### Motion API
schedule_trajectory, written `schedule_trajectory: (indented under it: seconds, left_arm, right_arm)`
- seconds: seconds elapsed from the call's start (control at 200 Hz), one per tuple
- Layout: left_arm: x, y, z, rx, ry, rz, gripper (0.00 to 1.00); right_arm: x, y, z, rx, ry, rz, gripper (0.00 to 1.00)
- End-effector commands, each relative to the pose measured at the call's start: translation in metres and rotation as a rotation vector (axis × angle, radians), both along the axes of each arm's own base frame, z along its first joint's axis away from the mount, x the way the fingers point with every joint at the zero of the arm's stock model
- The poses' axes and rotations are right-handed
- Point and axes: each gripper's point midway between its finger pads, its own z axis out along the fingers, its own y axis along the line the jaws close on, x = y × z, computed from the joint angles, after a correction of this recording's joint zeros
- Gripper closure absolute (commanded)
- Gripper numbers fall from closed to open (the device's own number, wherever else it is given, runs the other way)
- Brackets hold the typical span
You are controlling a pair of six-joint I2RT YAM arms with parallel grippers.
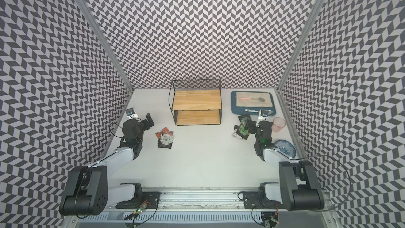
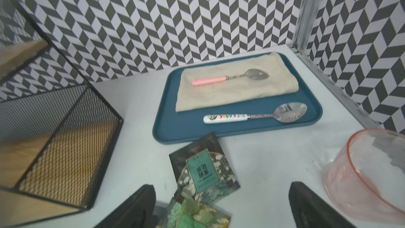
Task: Remove the tea bags from the shelf
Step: Reset both arms
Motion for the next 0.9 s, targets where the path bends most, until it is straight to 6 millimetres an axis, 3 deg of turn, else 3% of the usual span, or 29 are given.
schedule_trajectory:
  seconds: [0.0,0.145,0.17,0.29,0.36,0.406,0.491,0.521,0.536,0.541,0.576,0.641,0.706,0.896]
  left_arm:
    - [0.006,-0.002,0.014,0.048,-0.102,-0.028,0.01]
    - [0.001,0.001,-0.004,0.046,-0.13,-0.026,0.0]
    - [0.004,0.0,-0.009,0.039,-0.094,-0.029,0.01]
    - [0.011,-0.009,-0.008,0.038,-0.143,-0.062,0.0]
    - [0.008,-0.026,-0.007,0.092,-0.157,-0.107,0.0]
    - [0.001,-0.03,-0.006,0.1,-0.183,-0.118,0.01]
    - [-0.016,-0.023,-0.001,0.109,-0.277,-0.085,0.0]
    - [-0.012,-0.024,-0.001,0.103,-0.265,-0.087,0.0]
    - [-0.01,-0.023,-0.013,0.091,-0.204,-0.088,0.0]
    - [-0.006,-0.023,-0.004,0.086,-0.228,-0.085,0.0]
    - [-0.004,-0.021,-0.017,0.064,-0.168,-0.087,0.0]
    - [-0.008,-0.02,-0.006,0.089,-0.238,-0.084,0.0]
    - [-0.005,-0.021,-0.014,0.068,-0.184,-0.089,0.0]
    - [-0.007,-0.021,-0.01,0.081,-0.212,-0.086,0.0]
  right_arm:
    - [0.0,-0.005,0.038,-0.039,-0.222,-0.013,0.0]
    - [-0.008,-0.005,0.06,-0.092,-0.351,-0.005,0.0]
    - [-0.015,-0.007,0.049,-0.082,-0.332,-0.014,0.01]
    - [-0.027,-0.008,0.041,-0.052,-0.394,-0.003,0.0]
    - [-0.042,-0.007,0.053,-0.052,-0.506,-0.003,0.01]
    - [-0.046,-0.01,0.048,-0.049,-0.486,-0.019,0.0]
    - [-0.043,-0.013,0.042,-0.043,-0.435,-0.034,0.01]
    - [-0.041,-0.013,0.042,-0.045,-0.426,-0.035,0.0]
    - [-0.04,-0.014,0.041,-0.045,-0.422,-0.039,0.01]
    - [-0.039,-0.014,0.042,-0.045,-0.423,-0.042,0.01]
    - [-0.037,-0.016,0.041,-0.038,-0.419,-0.052,0.0]
    - [-0.03,-0.014,0.041,-0.048,-0.423,-0.043,0.0]
    - [-0.029,-0.014,0.042,-0.053,-0.437,-0.04,0.0]
    - [-0.02,-0.012,0.037,-0.06,-0.395,-0.031,0.0]
